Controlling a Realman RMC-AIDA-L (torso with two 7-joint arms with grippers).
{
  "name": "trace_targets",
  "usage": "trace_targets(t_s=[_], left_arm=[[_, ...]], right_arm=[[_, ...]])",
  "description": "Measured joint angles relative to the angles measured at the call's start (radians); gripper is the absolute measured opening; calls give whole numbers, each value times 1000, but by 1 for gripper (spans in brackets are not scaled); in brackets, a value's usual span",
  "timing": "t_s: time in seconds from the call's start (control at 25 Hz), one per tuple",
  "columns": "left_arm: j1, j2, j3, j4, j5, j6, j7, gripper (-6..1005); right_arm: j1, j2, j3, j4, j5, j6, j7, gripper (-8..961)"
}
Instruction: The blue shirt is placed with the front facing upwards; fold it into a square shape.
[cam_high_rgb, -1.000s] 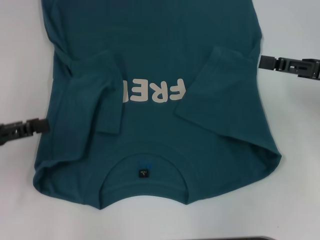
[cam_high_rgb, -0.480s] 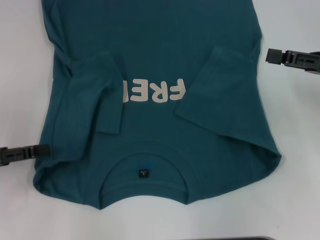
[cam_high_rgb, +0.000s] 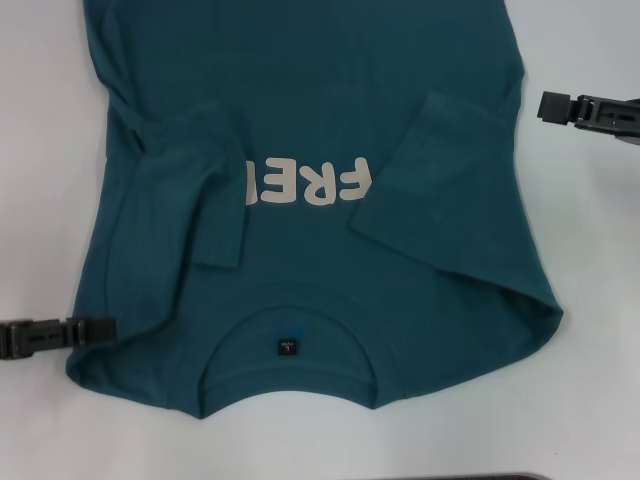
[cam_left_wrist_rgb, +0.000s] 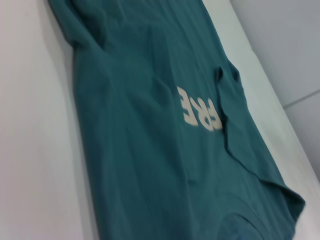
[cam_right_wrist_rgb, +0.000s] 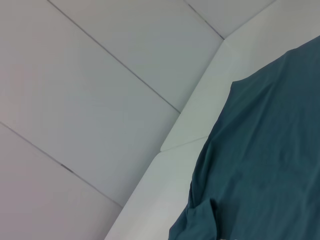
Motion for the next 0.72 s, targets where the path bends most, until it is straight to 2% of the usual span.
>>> trace_targets(t_s=[0.4,0.72], left_arm=[[-3,-6,7,-11,24,24,2,763],[-6,16,2,-40,25,36,-22,764]], right_arm=[[5,-2,0,0,0,4,3,551],[7,-4,0,0,0,4,5,551]])
